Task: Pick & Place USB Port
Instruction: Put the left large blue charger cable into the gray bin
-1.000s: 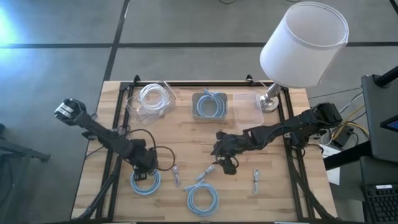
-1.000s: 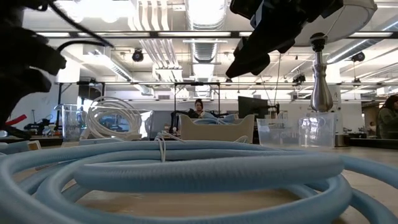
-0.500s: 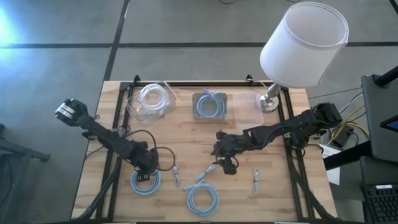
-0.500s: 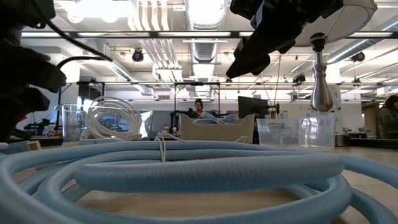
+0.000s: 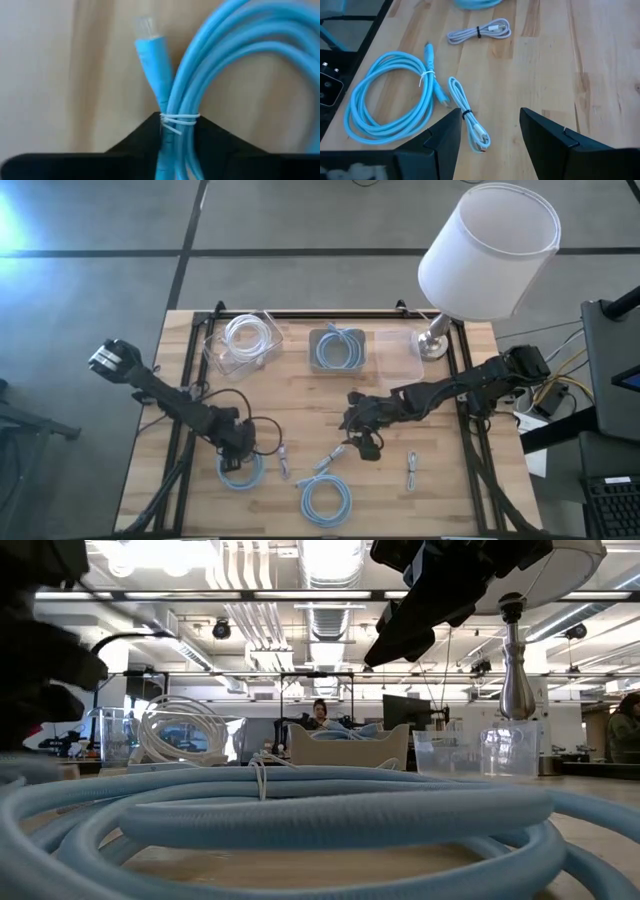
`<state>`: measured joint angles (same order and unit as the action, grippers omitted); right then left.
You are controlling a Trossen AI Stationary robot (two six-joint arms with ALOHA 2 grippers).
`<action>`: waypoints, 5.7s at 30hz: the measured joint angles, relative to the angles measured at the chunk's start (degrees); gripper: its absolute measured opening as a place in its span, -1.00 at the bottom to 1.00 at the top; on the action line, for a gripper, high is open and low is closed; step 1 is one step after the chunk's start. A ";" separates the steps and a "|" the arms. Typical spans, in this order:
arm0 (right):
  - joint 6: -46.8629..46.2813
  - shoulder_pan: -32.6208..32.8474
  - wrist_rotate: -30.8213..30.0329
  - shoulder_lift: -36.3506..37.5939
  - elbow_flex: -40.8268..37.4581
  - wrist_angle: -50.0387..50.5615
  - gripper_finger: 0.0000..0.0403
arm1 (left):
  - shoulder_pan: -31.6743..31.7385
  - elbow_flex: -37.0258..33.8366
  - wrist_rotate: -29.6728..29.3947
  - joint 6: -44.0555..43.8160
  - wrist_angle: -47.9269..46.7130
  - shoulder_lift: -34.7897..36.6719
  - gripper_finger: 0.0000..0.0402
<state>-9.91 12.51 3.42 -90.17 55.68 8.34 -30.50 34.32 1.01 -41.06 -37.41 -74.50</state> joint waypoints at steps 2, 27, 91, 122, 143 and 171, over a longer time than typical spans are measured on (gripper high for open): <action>0.00 0.00 0.00 0.00 0.00 0.00 -0.01 | 0.02 1.14 -0.59 0.03 0.94 0.08 -0.62; -0.63 -0.02 -0.59 -0.02 0.00 -6.45 -0.01 | 0.62 18.55 -33.72 17.06 0.87 0.09 -0.67; -4.44 -4.63 -19.45 -0.02 0.04 -20.56 -0.28 | 7.18 18.92 -54.94 43.57 32.75 -4.70 -0.65; -6.53 -4.77 -26.83 -0.15 -0.02 -12.69 -0.86 | 8.09 18.38 -53.83 39.11 31.16 -4.87 -0.19; 5.37 -19.06 -22.58 2.90 9.17 3.52 -0.86 | 8.39 15.03 -54.02 36.00 31.00 -4.87 -0.12; 12.60 -34.62 -1.27 -5.34 4.50 -1.74 -0.86 | 9.42 15.03 -54.05 35.41 32.00 -4.87 -0.12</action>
<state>2.68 -22.11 2.15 -95.51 60.18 6.60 -21.08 49.34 -53.05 -5.65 -5.41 -79.37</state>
